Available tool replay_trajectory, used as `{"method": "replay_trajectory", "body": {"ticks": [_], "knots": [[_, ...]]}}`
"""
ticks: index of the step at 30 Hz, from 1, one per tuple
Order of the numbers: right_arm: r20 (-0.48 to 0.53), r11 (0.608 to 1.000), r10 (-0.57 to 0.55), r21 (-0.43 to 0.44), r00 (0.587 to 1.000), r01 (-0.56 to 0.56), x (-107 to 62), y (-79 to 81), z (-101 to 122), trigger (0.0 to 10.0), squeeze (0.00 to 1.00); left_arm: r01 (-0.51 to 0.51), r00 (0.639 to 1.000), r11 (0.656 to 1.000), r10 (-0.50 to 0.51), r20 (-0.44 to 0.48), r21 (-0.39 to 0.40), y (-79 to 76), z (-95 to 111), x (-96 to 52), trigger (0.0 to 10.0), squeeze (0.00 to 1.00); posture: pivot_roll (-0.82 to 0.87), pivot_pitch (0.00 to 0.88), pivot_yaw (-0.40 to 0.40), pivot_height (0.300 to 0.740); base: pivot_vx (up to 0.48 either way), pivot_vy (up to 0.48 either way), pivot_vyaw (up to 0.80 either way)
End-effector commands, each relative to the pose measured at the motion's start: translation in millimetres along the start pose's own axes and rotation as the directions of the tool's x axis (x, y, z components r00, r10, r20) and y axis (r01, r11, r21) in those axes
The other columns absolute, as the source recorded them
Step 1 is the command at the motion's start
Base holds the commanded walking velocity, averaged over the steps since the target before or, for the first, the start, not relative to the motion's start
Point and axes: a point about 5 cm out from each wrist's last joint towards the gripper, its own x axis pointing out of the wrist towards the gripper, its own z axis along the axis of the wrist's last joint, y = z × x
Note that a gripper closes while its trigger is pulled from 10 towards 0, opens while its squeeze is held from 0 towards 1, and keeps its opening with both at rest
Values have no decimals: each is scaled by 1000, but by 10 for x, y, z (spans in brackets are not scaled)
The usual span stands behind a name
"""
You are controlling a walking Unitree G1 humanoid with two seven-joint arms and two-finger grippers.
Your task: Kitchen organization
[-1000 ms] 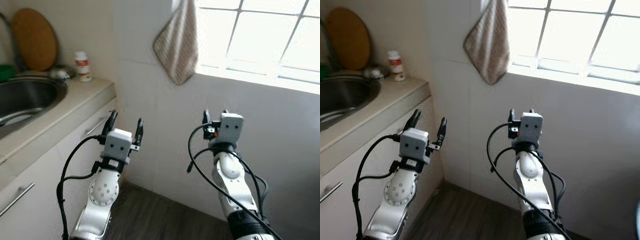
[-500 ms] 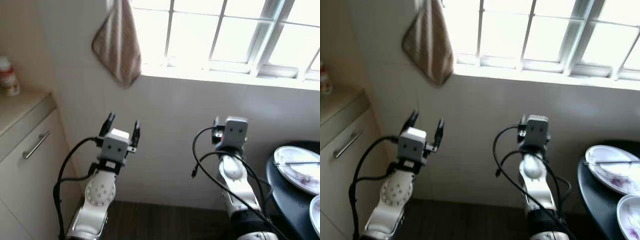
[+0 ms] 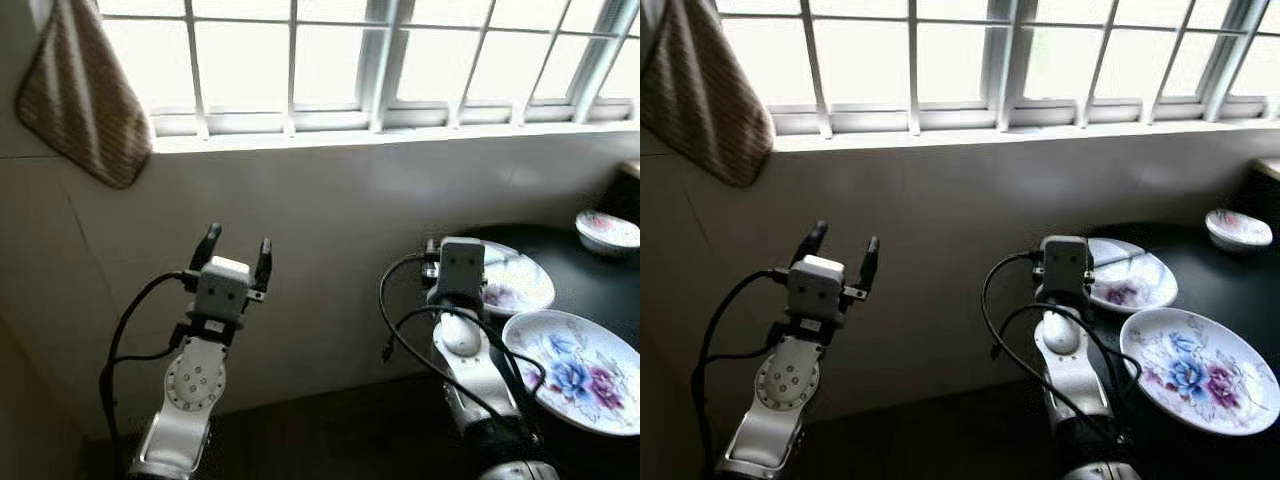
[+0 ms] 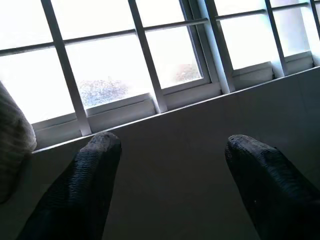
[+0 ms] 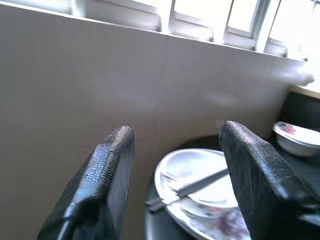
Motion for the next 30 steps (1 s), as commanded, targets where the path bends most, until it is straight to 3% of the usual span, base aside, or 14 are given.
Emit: {"method": "replay_trajectory", "body": {"ticks": [1, 10, 18, 25, 26, 30], "knots": [[-10, 999, -32, -33, 999, 32, 19, -75, -12, 10000, 0, 27, 1000, 1000, -27, -2, -8, -75, 4, 0, 10000, 0, 1, 0, -25, 736, 0, 0, -788], [-24, 998, -38, -41, 999, 37, 8, -74, -35, 10000, 0, 28, 1000, 999, -28, -7, -19, -87, 0, 0, 10000, 0, -1, 0, -23, 736, 0, 0, -783], [-102, 996, -68, 58, 992, 74, 18, -119, -118, 10000, 0, 34, 999, 999, -34, -7, -15, -98, -2, 1, 10000, 0, -3, 0, -22, 736, 0, 0, -781], [-130, 991, -84, 95, 988, 97, 38, -157, -139, 10000, 0, 35, 999, 999, -35, -7, -14, -97, -4, 3, 10000, 0, -3, 0, -22, 736, 0, 0, -775], [-161, 981, -44, 180, 986, 74, 52, -136, -165, 10000, 0, 35, 999, 999, -35, -8, -14, -100, -9, 4, 10000, 0, -4, 0, -23, 736, 0, 0, -519], [-215, 959, 43, 281, 976, 20, 59, -54, -220, 10000, 0, 35, 999, 999, -35, -10, -14, -106, -17, 3, 10000, 0, -6, 0, -22, 736, 0, 0, -130]]}}
